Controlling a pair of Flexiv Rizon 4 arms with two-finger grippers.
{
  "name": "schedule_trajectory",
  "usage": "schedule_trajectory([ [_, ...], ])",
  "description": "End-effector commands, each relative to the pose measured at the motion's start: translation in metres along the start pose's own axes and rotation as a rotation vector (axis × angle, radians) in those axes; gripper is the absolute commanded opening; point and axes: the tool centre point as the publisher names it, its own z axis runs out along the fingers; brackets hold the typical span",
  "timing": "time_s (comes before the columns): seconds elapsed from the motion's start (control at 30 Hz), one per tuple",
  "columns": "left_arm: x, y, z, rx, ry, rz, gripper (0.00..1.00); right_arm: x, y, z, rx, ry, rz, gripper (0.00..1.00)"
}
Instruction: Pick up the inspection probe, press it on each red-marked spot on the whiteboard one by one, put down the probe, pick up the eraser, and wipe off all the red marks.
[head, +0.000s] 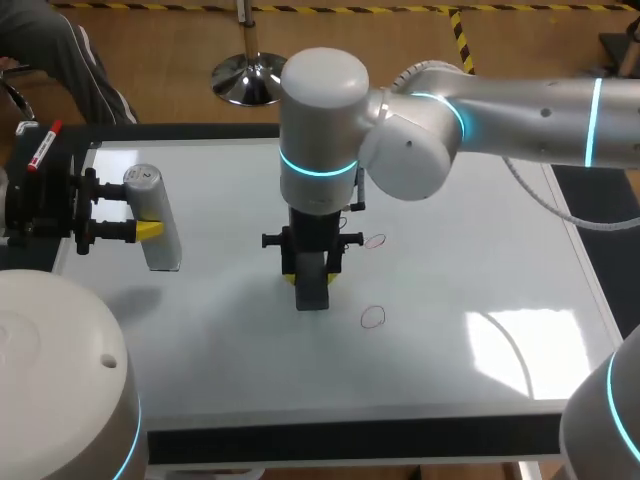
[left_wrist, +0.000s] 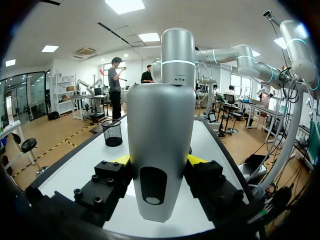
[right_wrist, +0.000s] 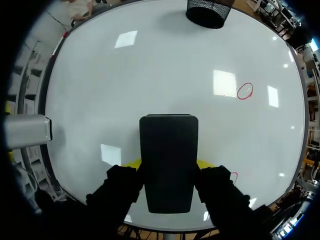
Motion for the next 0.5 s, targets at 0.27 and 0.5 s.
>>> schedule_trajectory([
  [0.27,0.001,0.000,-0.001,0.003,0.000,0.002,0.00,0.018,0.014,0.015,0.045,0.042,-0.005,0.00],
  [0.5,0.001,0.000,-0.001,0.003,0.000,0.002,0.00,0.031,0.017,0.015,0.047,0.073,-0.010,0.00],
])
